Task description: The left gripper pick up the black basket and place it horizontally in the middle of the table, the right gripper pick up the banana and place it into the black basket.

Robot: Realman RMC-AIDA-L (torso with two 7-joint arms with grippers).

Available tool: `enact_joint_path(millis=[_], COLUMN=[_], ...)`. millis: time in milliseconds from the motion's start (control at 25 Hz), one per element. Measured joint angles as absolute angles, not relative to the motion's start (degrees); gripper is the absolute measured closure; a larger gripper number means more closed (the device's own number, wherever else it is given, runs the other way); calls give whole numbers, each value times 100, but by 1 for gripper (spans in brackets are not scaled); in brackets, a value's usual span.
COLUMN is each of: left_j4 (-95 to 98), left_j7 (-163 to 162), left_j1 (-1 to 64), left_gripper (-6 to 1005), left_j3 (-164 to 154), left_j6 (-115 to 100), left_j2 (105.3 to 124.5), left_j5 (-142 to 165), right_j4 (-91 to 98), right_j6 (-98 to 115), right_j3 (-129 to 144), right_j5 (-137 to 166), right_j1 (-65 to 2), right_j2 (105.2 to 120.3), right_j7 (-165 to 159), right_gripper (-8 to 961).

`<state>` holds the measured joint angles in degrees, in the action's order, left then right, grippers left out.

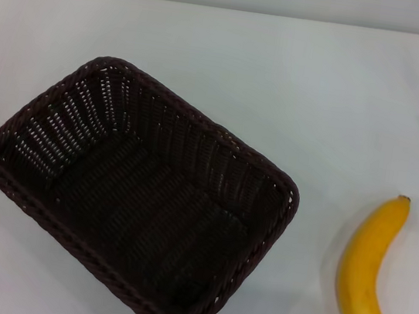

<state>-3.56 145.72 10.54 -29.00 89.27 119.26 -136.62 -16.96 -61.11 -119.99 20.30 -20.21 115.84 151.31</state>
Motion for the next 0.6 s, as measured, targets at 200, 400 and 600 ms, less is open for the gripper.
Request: enact_joint_path(millis=[200,400,600], left_j4=[-325,-347,-335], left_j7=[14572,14564,14372], left_j1=[1084,1083,1087], left_gripper=[132,133,135], left_j3=[-2900,-2900,-2904], left_j6=[8788,8814,8837], left_j2=[11926,11931,11933], left_j5=[-13665,-13667,-13689], right_j4=[-1696,-1696,-1703], right_j6=[-6111,-6090,-6085], right_j3=[-12012,-12024,-12042], right_j5=[2030,2030,2029], right_j1=[-2046,-2047,-2040], right_j2=[11581,11572,11556], right_j7=[15128,15127,15132], right_gripper=[96,96,96])
